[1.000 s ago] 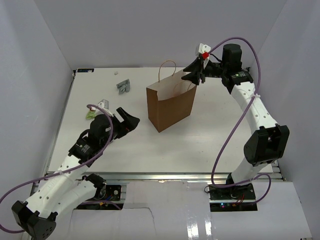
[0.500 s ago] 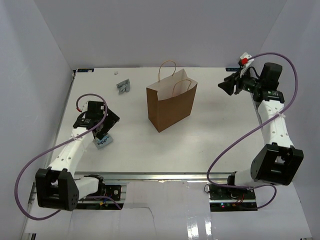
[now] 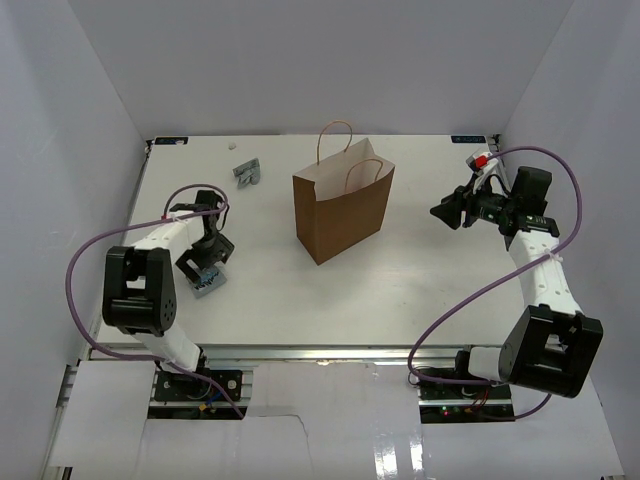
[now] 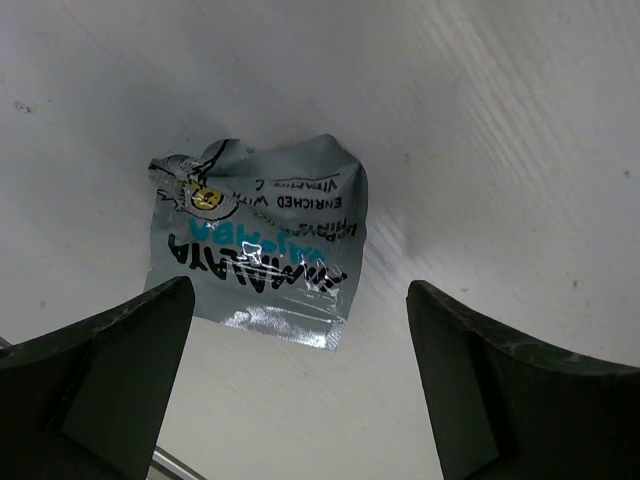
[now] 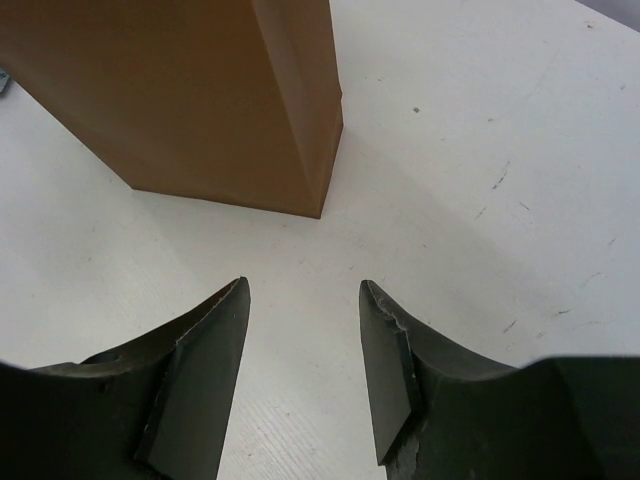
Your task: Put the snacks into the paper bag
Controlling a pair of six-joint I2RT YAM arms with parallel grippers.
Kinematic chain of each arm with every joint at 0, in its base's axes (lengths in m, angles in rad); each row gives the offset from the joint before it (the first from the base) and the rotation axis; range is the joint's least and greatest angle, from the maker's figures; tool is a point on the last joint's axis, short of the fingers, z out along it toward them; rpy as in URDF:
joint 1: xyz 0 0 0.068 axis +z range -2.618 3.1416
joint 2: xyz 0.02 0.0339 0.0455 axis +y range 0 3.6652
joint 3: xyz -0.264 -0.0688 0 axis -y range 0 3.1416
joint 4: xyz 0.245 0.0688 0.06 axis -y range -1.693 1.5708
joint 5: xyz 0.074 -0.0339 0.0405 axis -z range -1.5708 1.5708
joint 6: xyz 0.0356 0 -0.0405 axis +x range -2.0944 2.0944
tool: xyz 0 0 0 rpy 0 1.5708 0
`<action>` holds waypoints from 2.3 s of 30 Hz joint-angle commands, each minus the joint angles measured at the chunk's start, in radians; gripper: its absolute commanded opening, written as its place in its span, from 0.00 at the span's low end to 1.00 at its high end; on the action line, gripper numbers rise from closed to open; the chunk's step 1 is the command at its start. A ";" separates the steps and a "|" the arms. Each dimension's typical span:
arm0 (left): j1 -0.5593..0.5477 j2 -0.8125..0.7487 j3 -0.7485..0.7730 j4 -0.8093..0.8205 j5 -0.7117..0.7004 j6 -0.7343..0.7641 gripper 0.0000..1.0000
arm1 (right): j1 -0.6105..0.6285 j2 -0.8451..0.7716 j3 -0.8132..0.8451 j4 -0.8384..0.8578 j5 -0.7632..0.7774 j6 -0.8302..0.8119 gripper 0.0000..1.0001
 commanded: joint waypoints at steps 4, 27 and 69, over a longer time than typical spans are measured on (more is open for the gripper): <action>0.020 0.091 0.052 0.031 -0.023 0.038 0.98 | -0.006 -0.030 -0.008 0.020 -0.032 0.012 0.54; 0.075 -0.094 -0.017 0.226 0.216 0.278 0.00 | -0.006 -0.039 -0.010 0.014 -0.039 0.010 0.54; -0.442 -0.066 0.537 0.711 0.671 0.349 0.00 | -0.006 -0.059 -0.041 0.000 -0.028 -0.010 0.54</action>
